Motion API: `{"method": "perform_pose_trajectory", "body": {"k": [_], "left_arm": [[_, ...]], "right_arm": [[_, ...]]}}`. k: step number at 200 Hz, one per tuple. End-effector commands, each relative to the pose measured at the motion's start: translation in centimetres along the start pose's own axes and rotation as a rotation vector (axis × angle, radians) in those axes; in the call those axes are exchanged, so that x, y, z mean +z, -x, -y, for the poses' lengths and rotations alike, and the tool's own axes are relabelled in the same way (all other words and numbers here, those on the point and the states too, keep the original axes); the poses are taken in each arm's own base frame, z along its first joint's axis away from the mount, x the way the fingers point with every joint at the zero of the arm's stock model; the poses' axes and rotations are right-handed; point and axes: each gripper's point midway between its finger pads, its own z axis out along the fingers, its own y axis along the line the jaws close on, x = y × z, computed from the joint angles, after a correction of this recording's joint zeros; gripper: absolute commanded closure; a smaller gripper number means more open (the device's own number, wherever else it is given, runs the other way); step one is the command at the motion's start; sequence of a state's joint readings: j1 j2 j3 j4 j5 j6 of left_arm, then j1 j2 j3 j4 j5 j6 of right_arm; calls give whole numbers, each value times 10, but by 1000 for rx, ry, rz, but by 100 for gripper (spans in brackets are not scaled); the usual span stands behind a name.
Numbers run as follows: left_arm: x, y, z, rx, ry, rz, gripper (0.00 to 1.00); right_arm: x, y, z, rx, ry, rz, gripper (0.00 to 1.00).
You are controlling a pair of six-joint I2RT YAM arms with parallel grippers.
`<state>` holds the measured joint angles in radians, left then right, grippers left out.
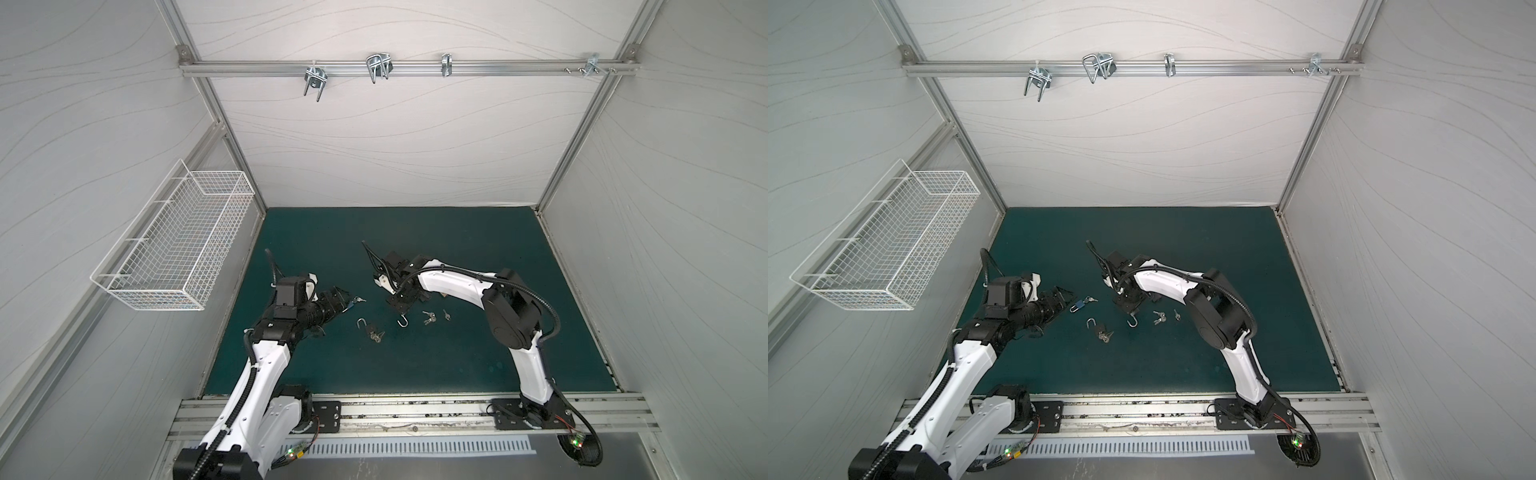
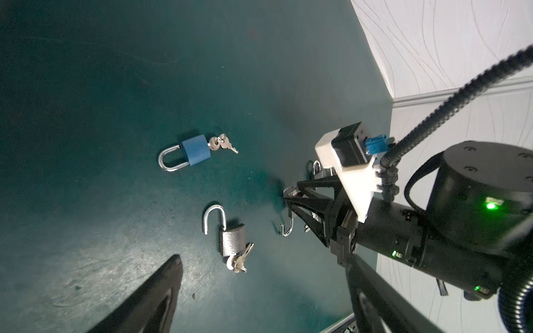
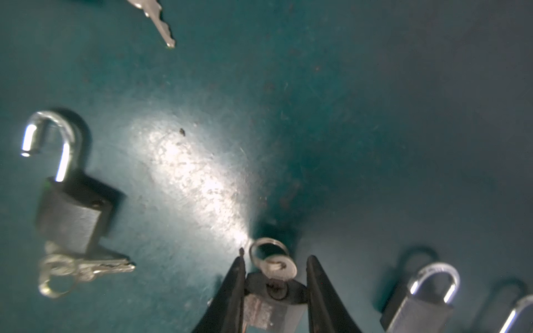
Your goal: Lock with the key
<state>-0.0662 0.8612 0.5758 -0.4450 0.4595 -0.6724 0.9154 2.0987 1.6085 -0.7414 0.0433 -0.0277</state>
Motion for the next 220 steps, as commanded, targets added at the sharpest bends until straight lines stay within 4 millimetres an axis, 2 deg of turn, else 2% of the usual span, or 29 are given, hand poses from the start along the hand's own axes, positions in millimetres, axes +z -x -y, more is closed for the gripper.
{"method": "perform_pose_trajectory", "body": {"k": [1, 37, 74, 90, 166, 220], "left_arm": [[-4, 5, 16, 86, 3, 31, 11], [1, -5, 15, 115, 22, 22, 11], [-2, -9, 13, 124, 23, 19, 11], [-3, -10, 14, 132, 19, 16, 11], [-7, -16, 26, 229, 16, 34, 13], [-6, -21, 26, 256, 34, 32, 13]], "right_arm": [[-12, -3, -4, 42, 1, 5, 75], [-2, -8, -2, 86, -4, -25, 72], [2, -9, 2, 95, -25, -21, 41], [2, -9, 0, 82, -18, -22, 36], [20, -27, -1, 66, -28, -111, 44], [25, -36, 3, 68, -54, -155, 50]]}}
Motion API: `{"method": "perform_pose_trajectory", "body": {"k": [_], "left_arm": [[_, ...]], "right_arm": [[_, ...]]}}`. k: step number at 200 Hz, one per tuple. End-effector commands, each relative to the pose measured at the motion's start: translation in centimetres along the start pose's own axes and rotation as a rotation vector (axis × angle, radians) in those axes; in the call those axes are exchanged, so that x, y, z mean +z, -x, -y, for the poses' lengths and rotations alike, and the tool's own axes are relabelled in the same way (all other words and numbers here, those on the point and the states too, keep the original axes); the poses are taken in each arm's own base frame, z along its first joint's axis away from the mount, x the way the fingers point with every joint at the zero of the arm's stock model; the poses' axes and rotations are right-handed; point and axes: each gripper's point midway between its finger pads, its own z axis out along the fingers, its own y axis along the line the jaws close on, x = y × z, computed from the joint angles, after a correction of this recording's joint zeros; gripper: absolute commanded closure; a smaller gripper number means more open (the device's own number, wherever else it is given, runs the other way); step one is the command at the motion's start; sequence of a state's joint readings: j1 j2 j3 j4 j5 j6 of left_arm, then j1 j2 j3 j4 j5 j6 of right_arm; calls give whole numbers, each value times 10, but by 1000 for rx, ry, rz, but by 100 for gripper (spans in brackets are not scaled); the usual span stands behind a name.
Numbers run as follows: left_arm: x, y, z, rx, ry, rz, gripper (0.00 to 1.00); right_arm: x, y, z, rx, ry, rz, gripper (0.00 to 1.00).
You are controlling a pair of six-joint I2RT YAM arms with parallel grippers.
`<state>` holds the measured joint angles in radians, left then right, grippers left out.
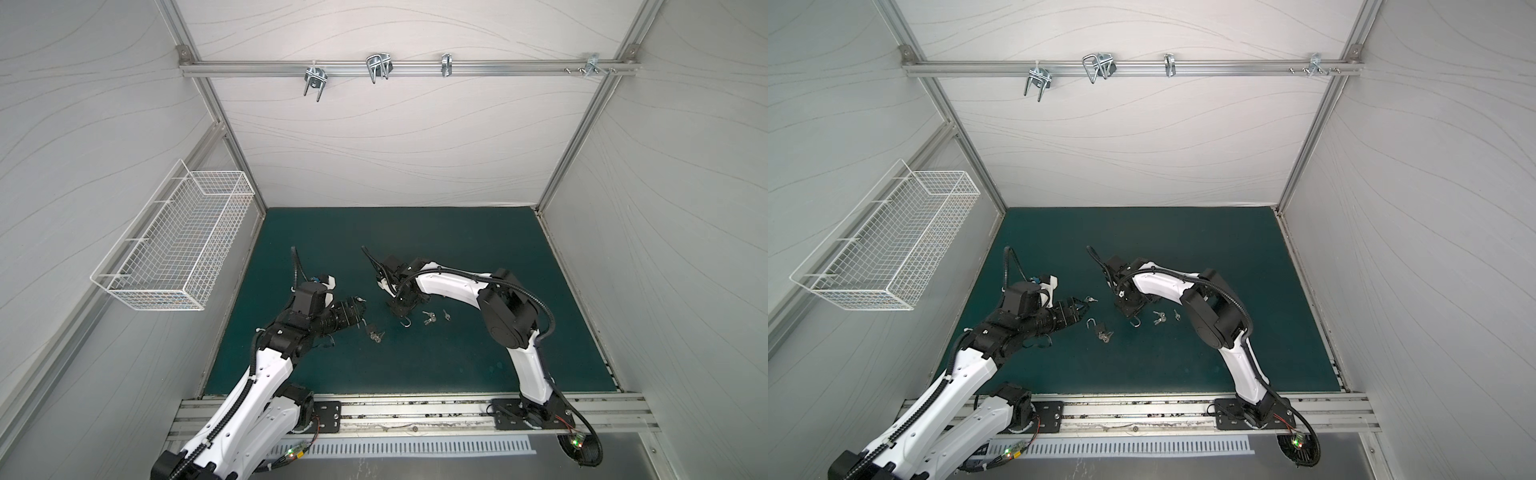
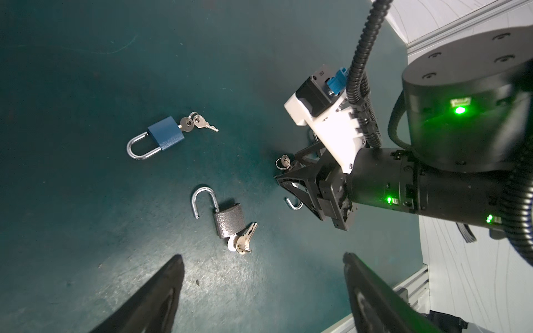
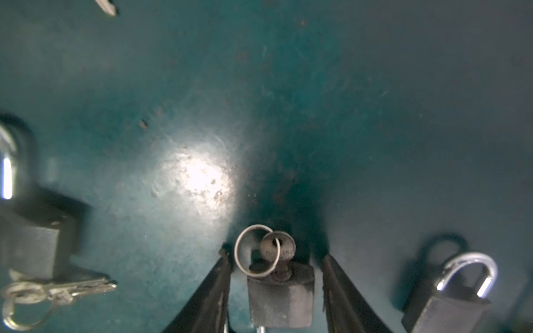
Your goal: Lock with the key
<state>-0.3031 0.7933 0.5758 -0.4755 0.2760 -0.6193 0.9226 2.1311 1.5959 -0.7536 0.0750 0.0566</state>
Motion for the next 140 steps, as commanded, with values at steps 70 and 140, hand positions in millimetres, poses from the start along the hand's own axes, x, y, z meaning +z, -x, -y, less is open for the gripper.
{"method": "perform_pose_trajectory", "body": {"k": [70, 140], "left_arm": [[-5, 10, 7, 34, 6, 36, 13], [-6, 10, 11, 62, 10, 35, 14]], "right_arm": [[14, -33, 3, -4, -43, -135, 59], [-7, -16, -1, 95, 16, -27, 77]]}}
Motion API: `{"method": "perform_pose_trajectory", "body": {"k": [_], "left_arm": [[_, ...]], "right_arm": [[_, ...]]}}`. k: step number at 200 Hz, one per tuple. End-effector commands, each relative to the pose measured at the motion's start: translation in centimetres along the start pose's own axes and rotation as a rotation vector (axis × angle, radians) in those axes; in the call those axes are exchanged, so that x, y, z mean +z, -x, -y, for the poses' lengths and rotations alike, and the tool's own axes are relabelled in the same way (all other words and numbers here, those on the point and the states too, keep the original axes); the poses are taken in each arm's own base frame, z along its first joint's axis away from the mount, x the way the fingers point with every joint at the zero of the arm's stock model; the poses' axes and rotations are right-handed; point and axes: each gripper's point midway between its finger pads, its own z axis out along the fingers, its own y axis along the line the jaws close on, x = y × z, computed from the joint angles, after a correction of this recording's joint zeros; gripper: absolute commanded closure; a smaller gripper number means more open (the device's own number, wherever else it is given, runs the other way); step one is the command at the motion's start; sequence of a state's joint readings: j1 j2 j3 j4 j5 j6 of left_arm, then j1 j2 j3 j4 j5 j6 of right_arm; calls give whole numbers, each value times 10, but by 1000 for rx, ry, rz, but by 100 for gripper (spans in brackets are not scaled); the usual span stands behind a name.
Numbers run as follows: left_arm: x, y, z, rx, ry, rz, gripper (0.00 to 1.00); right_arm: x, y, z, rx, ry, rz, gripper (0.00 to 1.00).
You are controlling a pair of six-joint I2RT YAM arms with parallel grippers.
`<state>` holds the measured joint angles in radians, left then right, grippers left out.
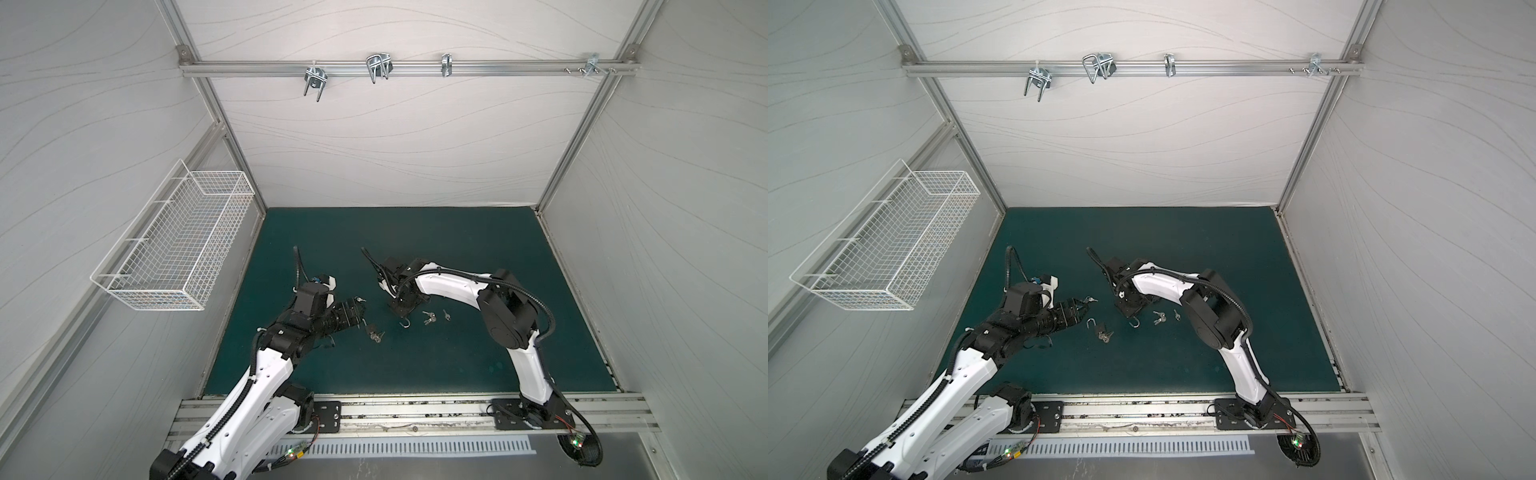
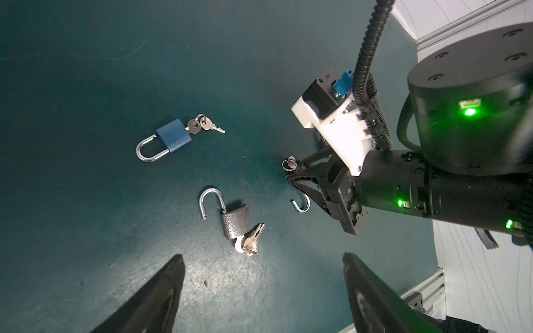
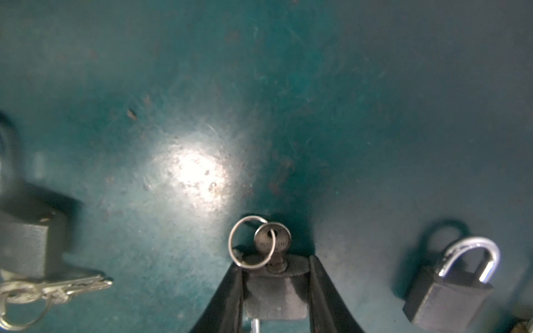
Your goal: Lock with the key
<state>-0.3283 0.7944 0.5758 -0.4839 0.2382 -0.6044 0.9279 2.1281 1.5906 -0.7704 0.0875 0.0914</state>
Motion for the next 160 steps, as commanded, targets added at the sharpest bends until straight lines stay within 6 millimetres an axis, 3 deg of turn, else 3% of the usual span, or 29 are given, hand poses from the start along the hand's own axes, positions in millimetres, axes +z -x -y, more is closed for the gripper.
{"method": "perform_pose_trajectory", "body": {"k": [1, 28, 44, 78, 121, 160], "left_arm": [[-7, 13, 13, 33, -13, 33, 14], [-5, 11, 24, 82, -34, 18, 17], [-3, 11, 34, 134, -40, 24, 18], [-2, 13, 66, 278, -77, 88, 18], [-2, 20, 119, 544, -85, 267, 15], [9, 5, 174, 837, -173, 330, 17]], "right_arm": [[-9, -9, -1, 74, 33, -3, 78], [-45, 1, 2, 208, 129, 118, 87], [-68, 3, 12, 303, 153, 193, 100], [-112, -9, 30, 480, 223, 284, 100], [-162, -40, 76, 848, 245, 432, 100], [-196, -83, 109, 1184, 133, 414, 100]]}}
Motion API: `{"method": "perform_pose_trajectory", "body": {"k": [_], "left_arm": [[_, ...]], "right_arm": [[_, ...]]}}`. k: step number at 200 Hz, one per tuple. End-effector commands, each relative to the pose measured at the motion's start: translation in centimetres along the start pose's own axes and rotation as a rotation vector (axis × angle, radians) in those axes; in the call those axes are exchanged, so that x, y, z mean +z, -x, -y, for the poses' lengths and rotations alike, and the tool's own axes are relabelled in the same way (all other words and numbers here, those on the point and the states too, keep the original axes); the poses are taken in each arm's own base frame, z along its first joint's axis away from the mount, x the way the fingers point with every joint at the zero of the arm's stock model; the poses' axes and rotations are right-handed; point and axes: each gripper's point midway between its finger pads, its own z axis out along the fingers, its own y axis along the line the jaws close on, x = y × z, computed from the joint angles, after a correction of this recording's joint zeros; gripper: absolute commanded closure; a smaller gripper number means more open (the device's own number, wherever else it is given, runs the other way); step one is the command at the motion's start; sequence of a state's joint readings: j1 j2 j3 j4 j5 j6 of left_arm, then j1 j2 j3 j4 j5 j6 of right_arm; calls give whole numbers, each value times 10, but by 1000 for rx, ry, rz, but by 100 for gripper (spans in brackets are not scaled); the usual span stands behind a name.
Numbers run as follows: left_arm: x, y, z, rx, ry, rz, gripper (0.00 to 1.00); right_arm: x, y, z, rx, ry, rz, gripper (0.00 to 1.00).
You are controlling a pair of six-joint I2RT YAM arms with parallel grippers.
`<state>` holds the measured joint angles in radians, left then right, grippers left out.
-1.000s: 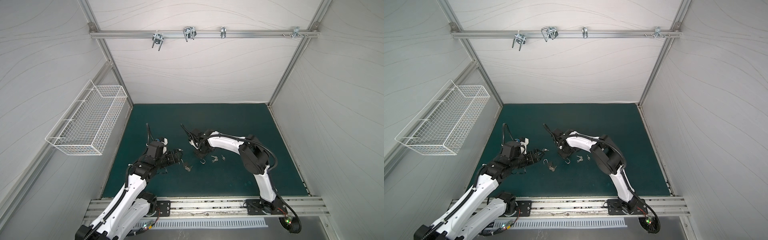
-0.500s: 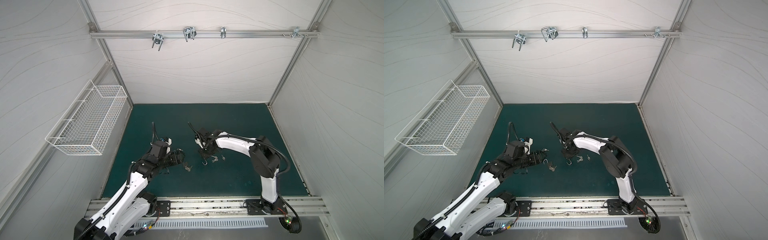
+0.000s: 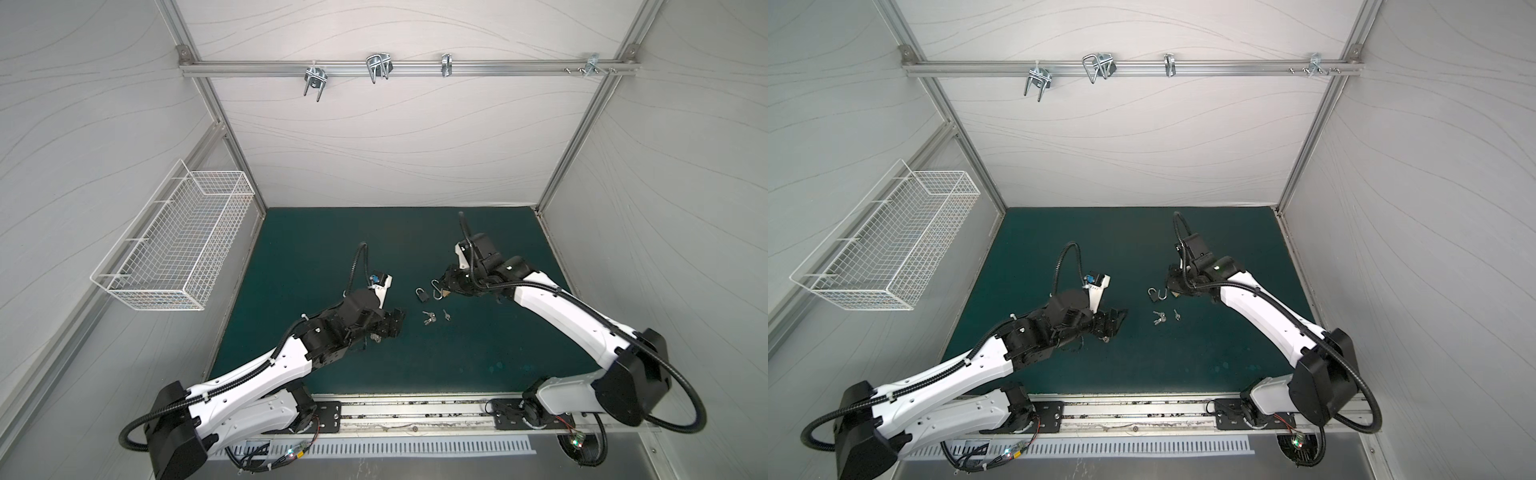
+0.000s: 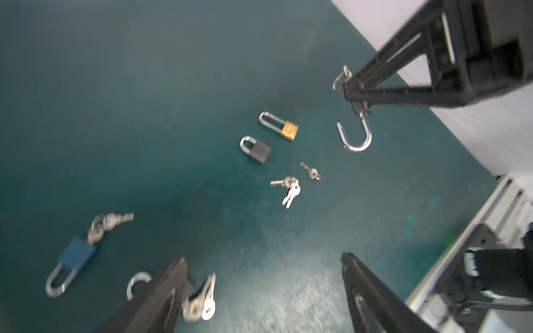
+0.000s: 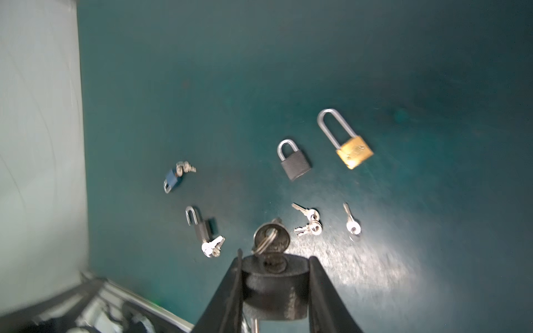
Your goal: Lock with the key
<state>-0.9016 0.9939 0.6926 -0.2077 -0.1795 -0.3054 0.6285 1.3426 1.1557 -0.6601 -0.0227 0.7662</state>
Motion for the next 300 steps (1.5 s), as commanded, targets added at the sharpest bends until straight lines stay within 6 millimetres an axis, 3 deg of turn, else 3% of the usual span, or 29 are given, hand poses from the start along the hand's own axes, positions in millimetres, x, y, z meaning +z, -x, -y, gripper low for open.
{"method": "perform_pose_trajectory", "body": {"k": [1, 41, 90, 189, 230, 300], "left_arm": [[1, 53, 25, 187, -12, 187, 18], [25, 63, 74, 440, -178, 203, 39], [41, 74, 111, 592, -306, 211, 38], [56, 93, 129, 621, -312, 231, 38], [58, 95, 136, 613, -332, 235, 41], [63, 95, 133, 608, -313, 226, 79]], "right_arm": [[-26, 3, 24, 255, -114, 36, 100], [-53, 5, 38, 420, -193, 3, 100], [-68, 7, 21, 513, -44, -18, 100], [-73, 1, 7, 568, 56, -89, 100], [-68, -4, 12, 579, 42, -100, 100], [-67, -5, 8, 587, 67, -114, 100]]}}
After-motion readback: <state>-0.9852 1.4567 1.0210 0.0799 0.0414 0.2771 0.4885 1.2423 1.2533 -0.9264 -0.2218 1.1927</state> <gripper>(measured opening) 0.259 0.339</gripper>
